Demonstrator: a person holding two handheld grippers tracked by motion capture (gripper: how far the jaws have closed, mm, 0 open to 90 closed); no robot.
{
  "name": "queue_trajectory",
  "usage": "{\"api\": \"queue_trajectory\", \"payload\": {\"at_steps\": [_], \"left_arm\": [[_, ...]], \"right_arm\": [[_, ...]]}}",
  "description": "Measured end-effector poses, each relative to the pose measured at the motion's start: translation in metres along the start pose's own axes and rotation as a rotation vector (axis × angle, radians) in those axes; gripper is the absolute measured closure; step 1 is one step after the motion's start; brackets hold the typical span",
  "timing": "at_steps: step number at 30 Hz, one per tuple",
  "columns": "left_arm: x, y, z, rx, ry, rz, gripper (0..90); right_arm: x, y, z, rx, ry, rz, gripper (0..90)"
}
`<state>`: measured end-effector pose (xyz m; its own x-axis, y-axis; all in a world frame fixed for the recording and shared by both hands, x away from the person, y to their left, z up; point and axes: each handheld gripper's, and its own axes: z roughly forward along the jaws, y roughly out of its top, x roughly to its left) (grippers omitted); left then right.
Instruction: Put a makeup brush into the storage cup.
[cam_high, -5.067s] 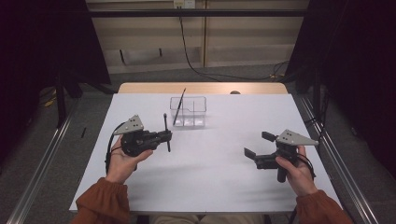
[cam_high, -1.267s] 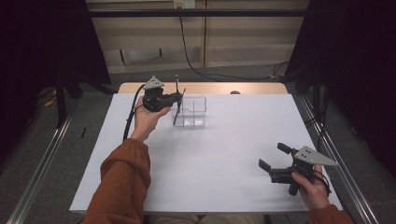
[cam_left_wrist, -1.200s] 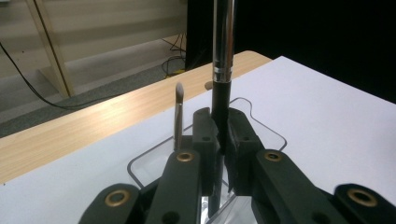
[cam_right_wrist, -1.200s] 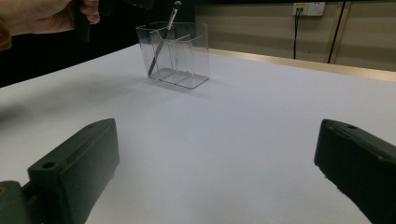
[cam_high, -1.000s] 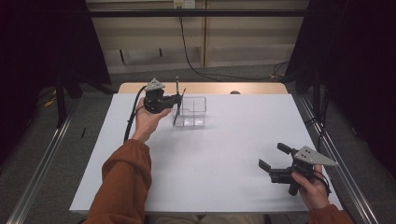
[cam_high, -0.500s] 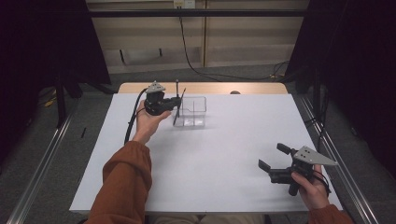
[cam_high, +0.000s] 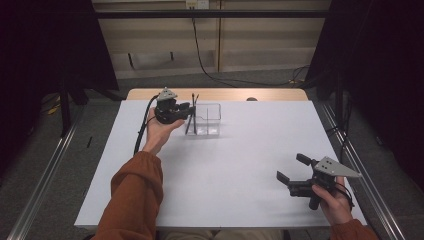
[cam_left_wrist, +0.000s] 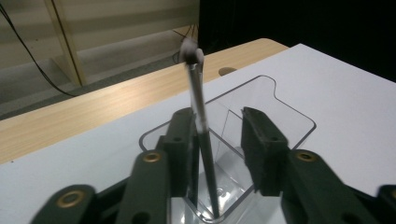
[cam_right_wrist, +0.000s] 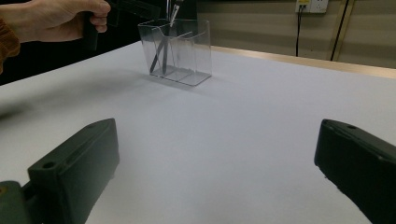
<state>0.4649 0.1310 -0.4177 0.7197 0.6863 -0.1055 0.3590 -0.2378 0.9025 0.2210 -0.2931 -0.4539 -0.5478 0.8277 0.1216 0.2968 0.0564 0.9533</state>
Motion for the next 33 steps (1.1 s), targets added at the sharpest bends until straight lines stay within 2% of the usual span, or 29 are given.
{"api": "queue_trajectory", "payload": {"at_steps": [7,11,13,16,20,21,26,29,33], "left_arm": [[0.001,-0.001,-0.003,-0.021,0.018,-0.001,45.8],[0.001,-0.003,-0.004,-0.025,-0.001,-0.023,40.3],[-0.001,-0.006,-0.004,-0.018,0.001,-0.017,37.0],[-0.002,-0.006,-0.005,-0.013,0.005,-0.034,26.5],[-0.005,-0.004,-0.007,-0.021,0.011,-0.026,17.6],[-0.006,-0.003,-0.008,-0.023,0.011,-0.034,14.5],[-0.01,-0.001,-0.012,-0.03,-0.005,-0.065,7.3],[-0.013,-0.002,-0.014,-0.037,-0.015,-0.047,4.8],[-0.013,-0.002,-0.021,-0.06,-0.037,-0.05,2.8]], "right_arm": [[-0.001,0.0,0.0,0.0,-0.001,0.003,0.0],[-0.002,0.0,0.001,0.003,0.0,0.001,0.0],[-0.002,0.0,0.001,0.001,-0.002,0.005,0.0],[-0.003,-0.001,0.001,0.002,-0.003,0.01,0.0],[-0.004,-0.001,0.0,-0.003,-0.009,0.015,0.0],[-0.004,-0.001,-0.001,-0.005,-0.01,0.018,0.0],[-0.003,-0.001,-0.001,-0.007,-0.011,0.015,0.0],[-0.003,-0.001,-0.001,-0.007,-0.011,0.012,0.0],[-0.003,-0.001,-0.002,-0.007,-0.012,0.014,0.0]]}}
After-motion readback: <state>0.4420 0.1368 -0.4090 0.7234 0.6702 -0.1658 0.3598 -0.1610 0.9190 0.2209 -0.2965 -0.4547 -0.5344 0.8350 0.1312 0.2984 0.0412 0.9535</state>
